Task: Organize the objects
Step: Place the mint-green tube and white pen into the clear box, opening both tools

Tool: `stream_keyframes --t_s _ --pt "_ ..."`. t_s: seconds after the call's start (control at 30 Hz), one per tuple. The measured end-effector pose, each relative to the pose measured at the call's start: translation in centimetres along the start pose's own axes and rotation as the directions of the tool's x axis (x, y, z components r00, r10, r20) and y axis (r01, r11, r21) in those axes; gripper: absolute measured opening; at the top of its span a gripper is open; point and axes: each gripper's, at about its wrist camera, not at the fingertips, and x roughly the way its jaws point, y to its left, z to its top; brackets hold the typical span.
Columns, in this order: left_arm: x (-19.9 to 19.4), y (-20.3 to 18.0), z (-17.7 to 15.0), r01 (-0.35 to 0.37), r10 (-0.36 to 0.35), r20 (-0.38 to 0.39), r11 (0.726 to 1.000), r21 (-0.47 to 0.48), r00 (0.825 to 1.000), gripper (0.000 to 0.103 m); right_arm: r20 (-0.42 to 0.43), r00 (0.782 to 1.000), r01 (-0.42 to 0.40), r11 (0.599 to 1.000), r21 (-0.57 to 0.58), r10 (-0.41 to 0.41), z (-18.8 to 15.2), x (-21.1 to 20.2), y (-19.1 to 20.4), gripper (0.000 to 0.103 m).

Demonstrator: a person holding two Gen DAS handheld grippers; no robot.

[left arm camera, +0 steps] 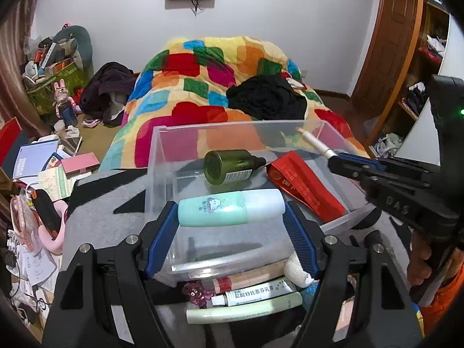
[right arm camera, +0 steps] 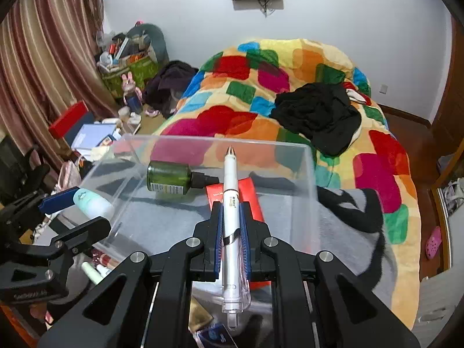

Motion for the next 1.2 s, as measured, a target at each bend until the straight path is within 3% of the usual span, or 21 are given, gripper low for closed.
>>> stream_keyframes --t_s 0.17,0.53,0.63,0.8,0.93,1.1,1.2 --pt "0.9 -0.3 -0.2 -0.017 0.017 -0.013 1.0 0.023 1.0 0.073 -0.039 0.999 -0.015 0.999 -0.04 0.013 -0.1 1.5 1.3 0.01" --pt "0.8 0.3 0.0 0.028 -0.028 -0.052 1.0 -0.004 0.998 0.075 -0.102 0.994 -0.042 0.994 -0.1 0.031 -0.7 1.9 2.6 0.011" --pt "0.1 0.2 0.0 0.019 -0.019 -0.04 1.0 0.0 0.999 0.077 -0.103 0.994 -0.054 0.995 -0.081 0.046 -0.8 1.1 2.1 0.016" --pt "-2.0 -0.3 -0.3 0.004 -0.004 0.01 1.0 0.023 1.0 0.087 -0.053 0.998 -0.023 0.996 -0.084 0.019 -1.2 -1.3 1.5 0.036" --pt "-3.6 -0.8 -0.7 0.004 -0.006 0.041 0.999 0.037 0.999 0.09 -0.011 1.0 -0.013 0.997 -0.072 0.012 -1.9 -3.6 0.7 0.04" --pt "-4.8 -1.8 -1.6 0.006 -0.01 0.059 0.999 0.052 0.998 0.091 0.047 0.999 0.025 0.999 -0.037 -0.023 -3.2 -6.3 -0.7 0.055" --pt "-4.8 -2.5 -2.3 0.018 -0.021 0.055 0.998 0.055 0.998 0.091 0.059 0.997 0.049 0.999 -0.019 -0.048 -4.4 -7.2 -1.4 0.056"
